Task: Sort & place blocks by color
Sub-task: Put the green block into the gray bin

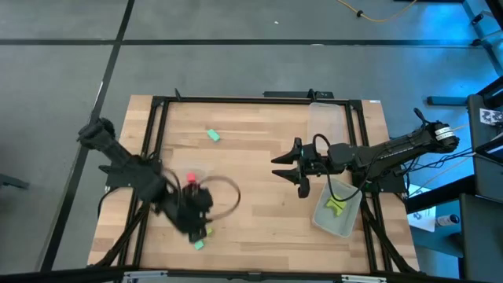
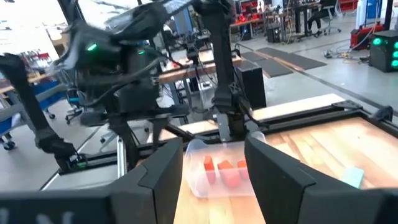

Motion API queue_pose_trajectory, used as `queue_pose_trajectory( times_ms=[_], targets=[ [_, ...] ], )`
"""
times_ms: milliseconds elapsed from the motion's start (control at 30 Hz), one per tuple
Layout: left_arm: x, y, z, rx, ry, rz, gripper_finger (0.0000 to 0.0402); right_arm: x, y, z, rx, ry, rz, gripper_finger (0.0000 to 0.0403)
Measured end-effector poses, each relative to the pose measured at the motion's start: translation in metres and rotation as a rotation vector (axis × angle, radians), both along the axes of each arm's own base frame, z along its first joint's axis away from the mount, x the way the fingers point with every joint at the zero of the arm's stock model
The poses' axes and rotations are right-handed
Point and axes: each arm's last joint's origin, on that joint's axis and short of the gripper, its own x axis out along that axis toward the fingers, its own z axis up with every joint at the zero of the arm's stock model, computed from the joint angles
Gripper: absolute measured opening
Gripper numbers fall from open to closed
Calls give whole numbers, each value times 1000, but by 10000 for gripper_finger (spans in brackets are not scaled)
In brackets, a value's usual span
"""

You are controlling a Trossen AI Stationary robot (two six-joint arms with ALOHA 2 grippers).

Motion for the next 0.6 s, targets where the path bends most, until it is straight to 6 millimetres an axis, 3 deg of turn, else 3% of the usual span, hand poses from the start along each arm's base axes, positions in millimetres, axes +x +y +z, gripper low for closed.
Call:
queue_pose_trajectory(
  times_ms=[133, 300, 600],
  targets=[
    [2, -25, -27, 33, 82, -43, 171, 0, 0, -3, -10, 30, 0, 177],
    [9, -35, -50, 41, 168, -44, 208, 0, 0, -3, -9, 36, 0, 177],
    [15, -39, -60, 17, 167, -41, 230, 0, 0, -4, -9, 38, 0, 177]
  ],
)
